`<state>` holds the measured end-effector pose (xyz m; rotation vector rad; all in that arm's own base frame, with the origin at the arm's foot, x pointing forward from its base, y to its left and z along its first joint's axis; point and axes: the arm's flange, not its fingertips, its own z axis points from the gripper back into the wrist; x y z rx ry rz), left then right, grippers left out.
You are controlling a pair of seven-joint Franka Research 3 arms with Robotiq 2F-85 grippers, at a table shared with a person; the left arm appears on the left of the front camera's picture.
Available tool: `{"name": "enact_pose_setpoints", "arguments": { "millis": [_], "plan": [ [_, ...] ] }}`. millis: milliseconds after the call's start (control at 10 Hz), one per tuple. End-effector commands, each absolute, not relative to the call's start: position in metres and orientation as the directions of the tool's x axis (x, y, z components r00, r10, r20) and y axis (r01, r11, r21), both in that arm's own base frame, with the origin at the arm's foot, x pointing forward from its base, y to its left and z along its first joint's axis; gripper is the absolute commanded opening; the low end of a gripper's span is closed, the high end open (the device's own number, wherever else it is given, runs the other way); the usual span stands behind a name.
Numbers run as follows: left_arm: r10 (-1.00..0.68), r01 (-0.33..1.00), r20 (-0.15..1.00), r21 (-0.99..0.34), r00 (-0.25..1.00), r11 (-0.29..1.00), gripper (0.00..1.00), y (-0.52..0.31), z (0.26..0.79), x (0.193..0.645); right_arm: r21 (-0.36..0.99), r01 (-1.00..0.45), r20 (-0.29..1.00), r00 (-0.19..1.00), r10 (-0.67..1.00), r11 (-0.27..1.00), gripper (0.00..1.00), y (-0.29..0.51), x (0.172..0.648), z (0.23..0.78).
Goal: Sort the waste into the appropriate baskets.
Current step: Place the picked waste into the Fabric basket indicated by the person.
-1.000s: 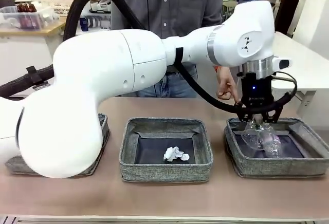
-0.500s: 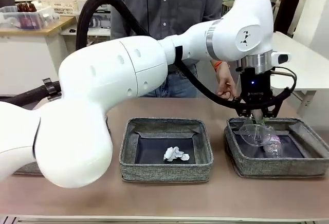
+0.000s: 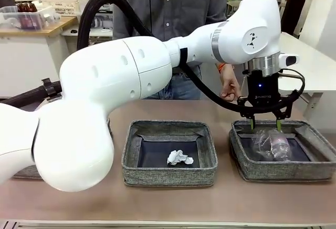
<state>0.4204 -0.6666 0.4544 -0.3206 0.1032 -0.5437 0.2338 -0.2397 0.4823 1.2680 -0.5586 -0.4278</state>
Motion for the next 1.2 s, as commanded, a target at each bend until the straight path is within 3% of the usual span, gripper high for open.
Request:
{"name": "enact_pose_setpoints", "arguments": {
  "millis": [0,500,600,800,1000,1100],
  "plan": [
    [-0.516,0.476,-0.037,-0.336,0.856,0.813,1.0,-0.698,0.469,0.446,0.971,0.011,0.14,0.783,-0.606,0.238,1.0,-0.243,0.235,0.488],
    [-0.51,0.444,-0.089,-0.38,0.856,0.812,1.0,-0.675,0.485,0.45,0.968,-0.003,0.155,0.793,-0.589,0.251,1.0,-0.24,0.234,0.482],
    [-0.513,0.42,-0.188,-0.38,0.837,0.824,1.0,-0.652,0.505,0.449,0.965,0.026,0.136,0.804,-0.579,0.262,1.0,-0.238,0.244,0.482],
    [-0.489,0.447,-0.43,-0.203,0.759,0.871,1.0,-0.601,0.532,0.436,0.956,0.085,0.094,0.818,-0.568,0.281,1.0,-0.228,0.27,0.483],
    [-0.382,0.482,-0.545,0.048,0.747,0.875,1.0,-0.552,0.54,0.422,0.954,0.068,0.092,0.858,-0.505,0.291,1.0,-0.217,0.288,0.487],
    [-0.33,0.479,-0.594,0.108,0.734,0.871,1.0,-0.534,0.539,0.417,0.952,0.066,0.087,0.877,-0.472,0.298,1.0,-0.209,0.296,0.489]
  ]
}}
